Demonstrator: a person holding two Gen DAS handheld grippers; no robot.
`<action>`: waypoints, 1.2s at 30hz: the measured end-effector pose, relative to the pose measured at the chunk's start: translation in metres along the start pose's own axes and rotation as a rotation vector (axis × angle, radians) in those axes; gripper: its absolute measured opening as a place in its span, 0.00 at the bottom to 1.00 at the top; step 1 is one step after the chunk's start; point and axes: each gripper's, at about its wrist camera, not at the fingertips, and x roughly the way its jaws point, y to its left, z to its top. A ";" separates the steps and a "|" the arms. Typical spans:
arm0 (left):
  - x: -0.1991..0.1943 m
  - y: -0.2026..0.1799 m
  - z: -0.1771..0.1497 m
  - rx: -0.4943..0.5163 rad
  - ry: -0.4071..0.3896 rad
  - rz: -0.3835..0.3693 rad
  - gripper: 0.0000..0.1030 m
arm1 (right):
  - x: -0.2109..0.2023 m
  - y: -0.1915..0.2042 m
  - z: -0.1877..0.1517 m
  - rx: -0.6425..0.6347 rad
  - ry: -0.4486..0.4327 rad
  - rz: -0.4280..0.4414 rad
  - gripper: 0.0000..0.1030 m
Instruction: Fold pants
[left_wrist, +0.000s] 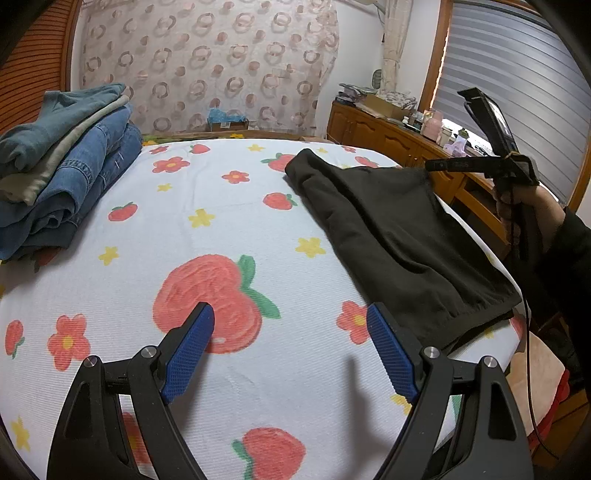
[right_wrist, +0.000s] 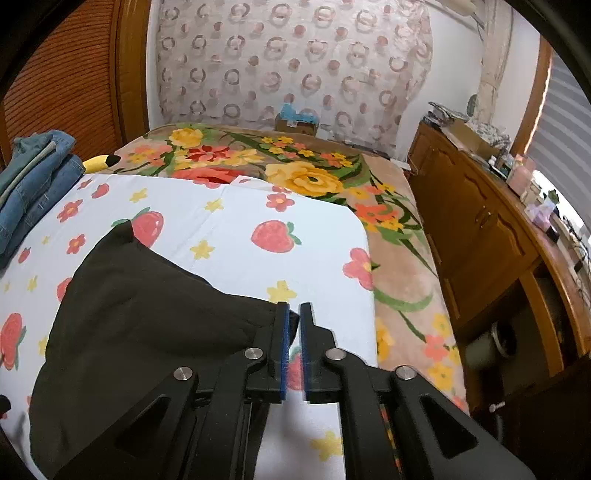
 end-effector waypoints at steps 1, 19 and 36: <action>-0.001 0.000 0.000 0.001 0.000 0.000 0.82 | -0.001 -0.002 -0.002 0.007 -0.003 -0.002 0.29; 0.007 -0.019 0.038 0.067 -0.018 -0.039 0.83 | -0.021 -0.012 -0.078 0.055 0.044 0.248 0.36; 0.073 -0.015 0.109 0.030 0.062 -0.081 0.48 | -0.021 -0.011 -0.097 0.097 -0.012 0.229 0.37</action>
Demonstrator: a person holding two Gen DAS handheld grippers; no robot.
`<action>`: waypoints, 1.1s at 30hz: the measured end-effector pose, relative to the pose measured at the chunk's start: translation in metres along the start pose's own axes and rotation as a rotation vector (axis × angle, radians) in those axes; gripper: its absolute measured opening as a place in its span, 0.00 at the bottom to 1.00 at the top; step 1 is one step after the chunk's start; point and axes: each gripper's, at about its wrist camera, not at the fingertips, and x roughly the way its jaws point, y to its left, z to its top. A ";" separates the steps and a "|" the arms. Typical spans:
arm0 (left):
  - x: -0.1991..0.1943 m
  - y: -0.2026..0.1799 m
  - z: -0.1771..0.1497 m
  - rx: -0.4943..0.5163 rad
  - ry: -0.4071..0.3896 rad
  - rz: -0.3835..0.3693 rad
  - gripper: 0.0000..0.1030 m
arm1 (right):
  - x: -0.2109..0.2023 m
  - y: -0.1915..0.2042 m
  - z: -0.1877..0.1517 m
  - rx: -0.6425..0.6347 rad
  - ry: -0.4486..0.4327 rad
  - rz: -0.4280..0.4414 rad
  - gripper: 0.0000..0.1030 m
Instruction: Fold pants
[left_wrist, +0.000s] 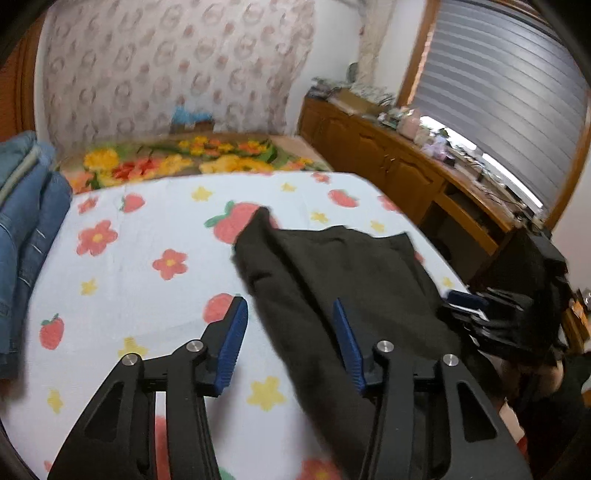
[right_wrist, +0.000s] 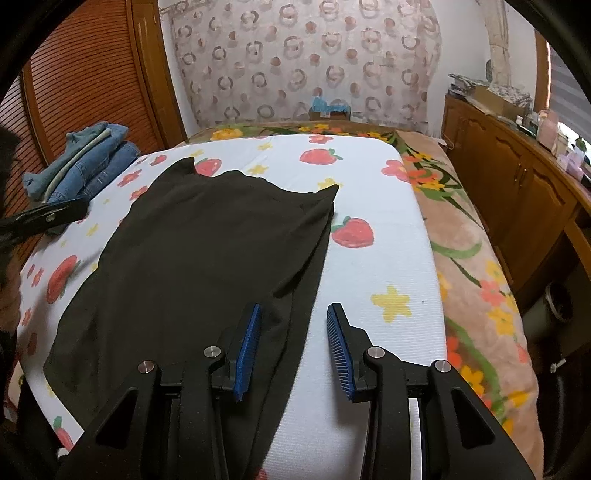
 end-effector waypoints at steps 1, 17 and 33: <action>0.005 0.002 0.003 0.013 -0.001 0.030 0.48 | -0.001 -0.001 0.000 0.005 -0.002 0.003 0.37; 0.046 -0.003 0.016 0.045 0.063 0.054 0.42 | 0.000 -0.001 0.001 0.001 -0.002 0.003 0.37; 0.022 0.004 0.010 0.036 0.022 0.049 0.11 | 0.000 -0.002 0.000 0.003 -0.003 0.005 0.37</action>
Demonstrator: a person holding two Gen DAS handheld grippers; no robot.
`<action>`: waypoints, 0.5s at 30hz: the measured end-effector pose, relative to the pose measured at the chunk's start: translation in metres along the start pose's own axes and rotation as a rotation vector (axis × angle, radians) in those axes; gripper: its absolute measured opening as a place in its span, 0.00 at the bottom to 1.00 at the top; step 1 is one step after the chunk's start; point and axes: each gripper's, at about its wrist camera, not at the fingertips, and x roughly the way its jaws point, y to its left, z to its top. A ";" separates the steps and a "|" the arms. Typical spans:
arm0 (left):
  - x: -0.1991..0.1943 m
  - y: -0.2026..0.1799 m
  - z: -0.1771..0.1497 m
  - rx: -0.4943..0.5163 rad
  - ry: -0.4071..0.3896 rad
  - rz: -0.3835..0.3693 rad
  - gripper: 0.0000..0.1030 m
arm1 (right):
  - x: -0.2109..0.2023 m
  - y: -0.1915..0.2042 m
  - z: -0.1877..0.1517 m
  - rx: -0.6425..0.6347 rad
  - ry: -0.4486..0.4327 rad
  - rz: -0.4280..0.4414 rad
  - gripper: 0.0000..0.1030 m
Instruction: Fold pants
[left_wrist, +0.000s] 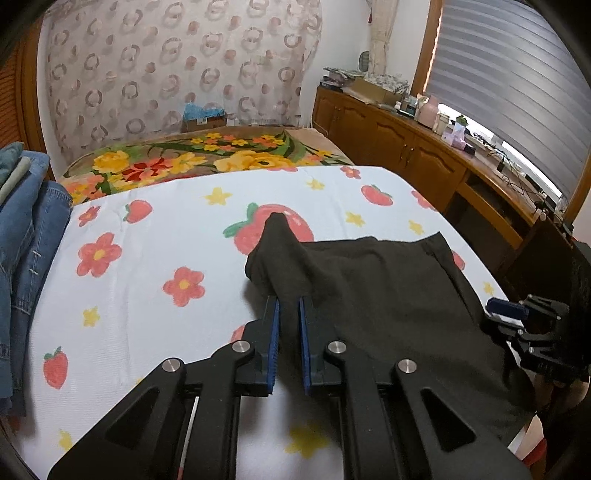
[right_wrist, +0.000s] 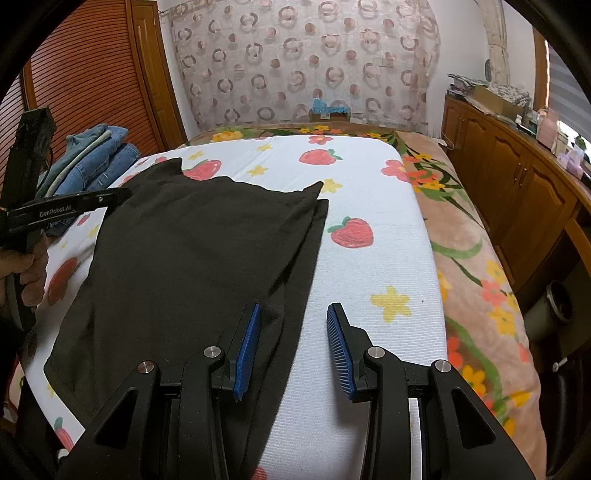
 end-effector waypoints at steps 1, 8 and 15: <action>-0.001 -0.001 -0.002 0.005 0.004 0.006 0.11 | 0.000 0.000 0.000 0.000 0.000 0.000 0.37; -0.019 -0.006 -0.018 0.030 -0.014 0.027 0.37 | 0.000 0.000 0.000 0.000 0.000 0.000 0.37; -0.043 -0.015 -0.034 0.055 -0.044 0.017 0.44 | 0.000 -0.001 0.000 0.000 -0.001 0.000 0.37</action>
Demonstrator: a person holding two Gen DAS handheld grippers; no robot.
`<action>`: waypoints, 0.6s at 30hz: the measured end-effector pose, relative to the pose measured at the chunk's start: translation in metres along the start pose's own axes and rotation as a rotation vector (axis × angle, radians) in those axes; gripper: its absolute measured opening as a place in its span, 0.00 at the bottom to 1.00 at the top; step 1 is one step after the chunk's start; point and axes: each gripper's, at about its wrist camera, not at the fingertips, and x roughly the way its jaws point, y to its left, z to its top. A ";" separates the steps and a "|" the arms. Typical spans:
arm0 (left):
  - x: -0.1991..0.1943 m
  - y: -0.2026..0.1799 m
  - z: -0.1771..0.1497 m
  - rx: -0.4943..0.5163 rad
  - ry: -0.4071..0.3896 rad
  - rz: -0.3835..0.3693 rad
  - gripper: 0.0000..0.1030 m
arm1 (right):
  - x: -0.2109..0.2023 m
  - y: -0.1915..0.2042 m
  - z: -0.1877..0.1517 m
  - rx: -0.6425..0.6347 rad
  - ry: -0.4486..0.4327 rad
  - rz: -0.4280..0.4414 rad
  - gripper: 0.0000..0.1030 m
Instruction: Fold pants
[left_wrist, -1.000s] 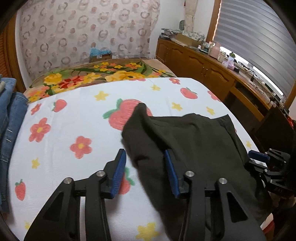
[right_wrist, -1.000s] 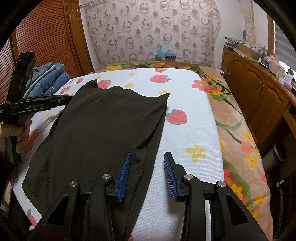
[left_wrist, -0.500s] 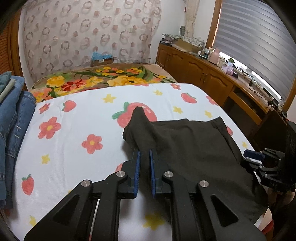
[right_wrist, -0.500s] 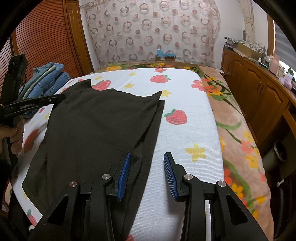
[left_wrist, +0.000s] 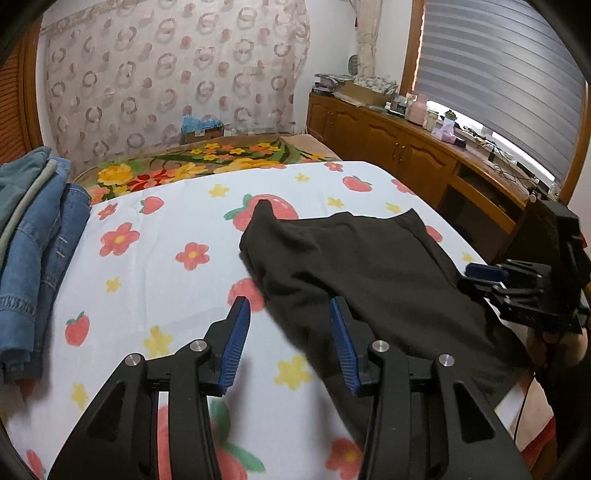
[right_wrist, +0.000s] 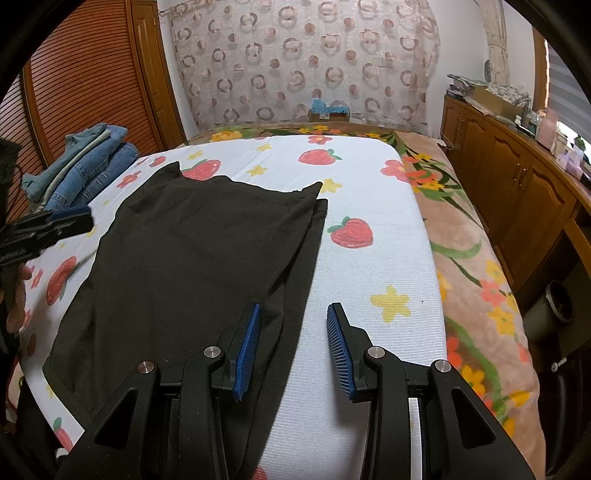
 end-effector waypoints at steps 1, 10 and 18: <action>-0.003 -0.001 -0.001 0.004 -0.003 0.003 0.45 | 0.000 0.000 0.000 -0.001 0.000 -0.001 0.37; -0.017 -0.013 -0.014 0.034 -0.029 0.008 0.45 | 0.000 -0.001 0.000 0.000 0.000 -0.006 0.37; -0.032 -0.024 -0.032 0.049 -0.040 -0.014 0.45 | 0.000 -0.002 0.000 0.000 0.000 -0.006 0.37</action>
